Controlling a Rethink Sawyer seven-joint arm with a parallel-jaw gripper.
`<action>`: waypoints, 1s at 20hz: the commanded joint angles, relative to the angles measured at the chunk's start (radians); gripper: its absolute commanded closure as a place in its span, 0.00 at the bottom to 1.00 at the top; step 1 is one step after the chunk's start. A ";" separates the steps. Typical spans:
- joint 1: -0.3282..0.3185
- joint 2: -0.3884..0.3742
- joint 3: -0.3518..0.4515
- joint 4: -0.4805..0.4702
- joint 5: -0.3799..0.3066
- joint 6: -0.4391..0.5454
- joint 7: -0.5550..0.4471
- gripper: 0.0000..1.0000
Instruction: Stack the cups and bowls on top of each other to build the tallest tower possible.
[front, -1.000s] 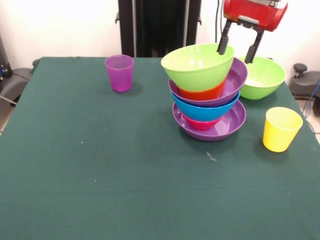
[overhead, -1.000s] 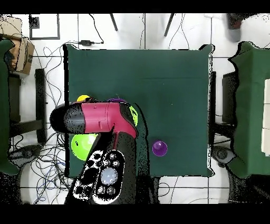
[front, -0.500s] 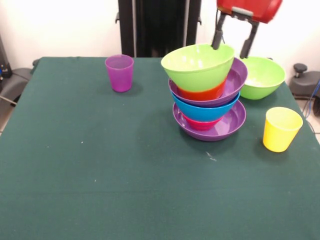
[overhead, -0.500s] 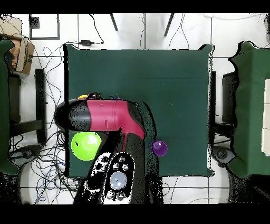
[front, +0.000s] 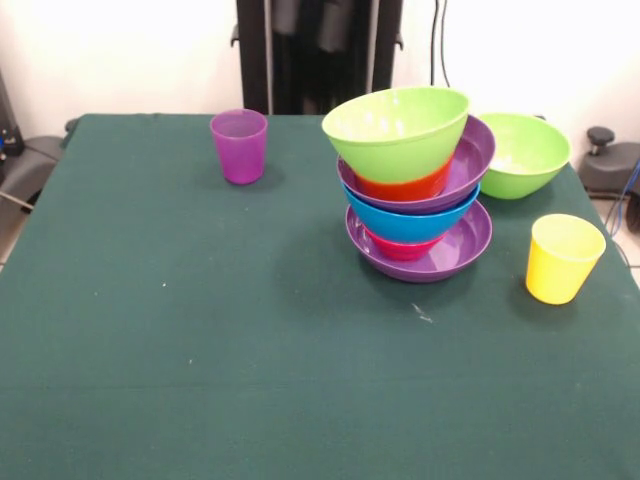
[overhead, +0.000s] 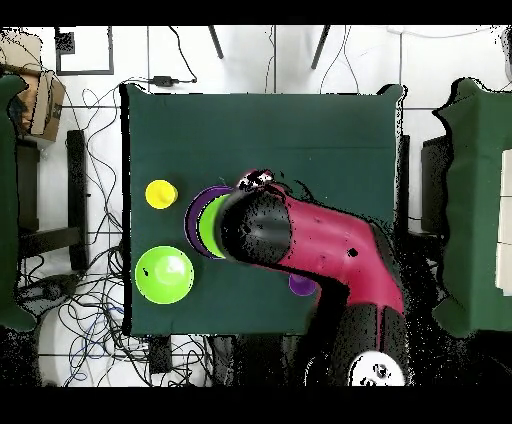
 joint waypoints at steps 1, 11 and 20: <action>-0.039 -0.104 0.119 0.233 -0.060 0.010 -0.216 0.00; 0.041 -0.083 0.112 0.200 -0.078 0.036 -0.071 0.00; 0.102 0.005 0.111 0.039 -0.058 0.134 -0.009 0.00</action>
